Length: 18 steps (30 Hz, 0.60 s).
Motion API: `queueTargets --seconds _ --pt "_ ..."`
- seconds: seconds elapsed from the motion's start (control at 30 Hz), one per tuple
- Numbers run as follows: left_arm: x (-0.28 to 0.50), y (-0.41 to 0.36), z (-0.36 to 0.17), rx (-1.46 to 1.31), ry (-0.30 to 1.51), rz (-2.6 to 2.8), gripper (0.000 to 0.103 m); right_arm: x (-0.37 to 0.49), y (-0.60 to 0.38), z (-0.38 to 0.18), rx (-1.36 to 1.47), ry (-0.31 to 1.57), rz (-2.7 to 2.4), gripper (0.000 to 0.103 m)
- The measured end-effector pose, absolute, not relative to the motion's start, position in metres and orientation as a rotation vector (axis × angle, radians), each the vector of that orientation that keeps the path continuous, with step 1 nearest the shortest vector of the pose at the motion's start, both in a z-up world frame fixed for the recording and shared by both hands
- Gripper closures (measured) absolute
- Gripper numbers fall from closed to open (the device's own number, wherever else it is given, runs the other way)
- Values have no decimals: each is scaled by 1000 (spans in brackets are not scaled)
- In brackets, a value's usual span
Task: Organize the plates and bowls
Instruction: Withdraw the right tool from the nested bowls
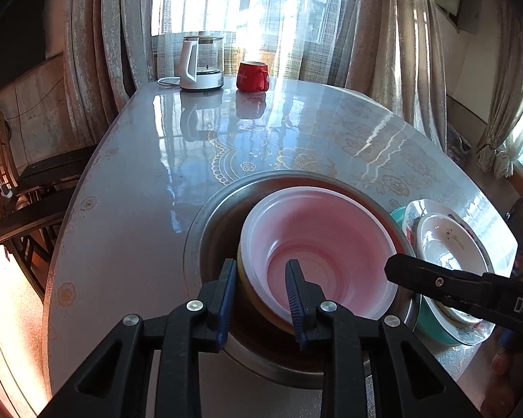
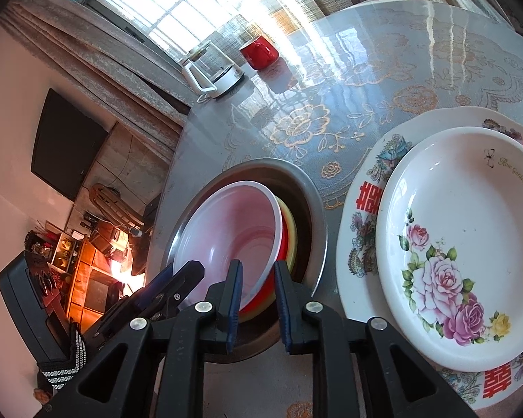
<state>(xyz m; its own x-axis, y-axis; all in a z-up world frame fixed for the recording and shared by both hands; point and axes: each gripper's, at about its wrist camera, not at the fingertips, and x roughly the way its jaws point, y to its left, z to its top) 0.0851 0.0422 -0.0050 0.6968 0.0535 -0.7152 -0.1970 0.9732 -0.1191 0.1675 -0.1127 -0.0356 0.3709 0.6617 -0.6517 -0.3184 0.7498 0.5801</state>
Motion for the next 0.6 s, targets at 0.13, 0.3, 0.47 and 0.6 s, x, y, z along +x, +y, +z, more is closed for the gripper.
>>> queueTargets --seconds 0.13,0.3,0.47,0.6 --pt "78 46 3 -202 770 157 64 162 -120 -24 385 943 634 75" --pt "68 47 10 -179 738 193 41 158 -130 -18 397 912 611 74" --pt "60 46 10 -151 735 210 25 148 -140 -17 375 891 572 67" --pt "55 52 8 -174 746 213 22 143 -147 -20 381 903 563 67"
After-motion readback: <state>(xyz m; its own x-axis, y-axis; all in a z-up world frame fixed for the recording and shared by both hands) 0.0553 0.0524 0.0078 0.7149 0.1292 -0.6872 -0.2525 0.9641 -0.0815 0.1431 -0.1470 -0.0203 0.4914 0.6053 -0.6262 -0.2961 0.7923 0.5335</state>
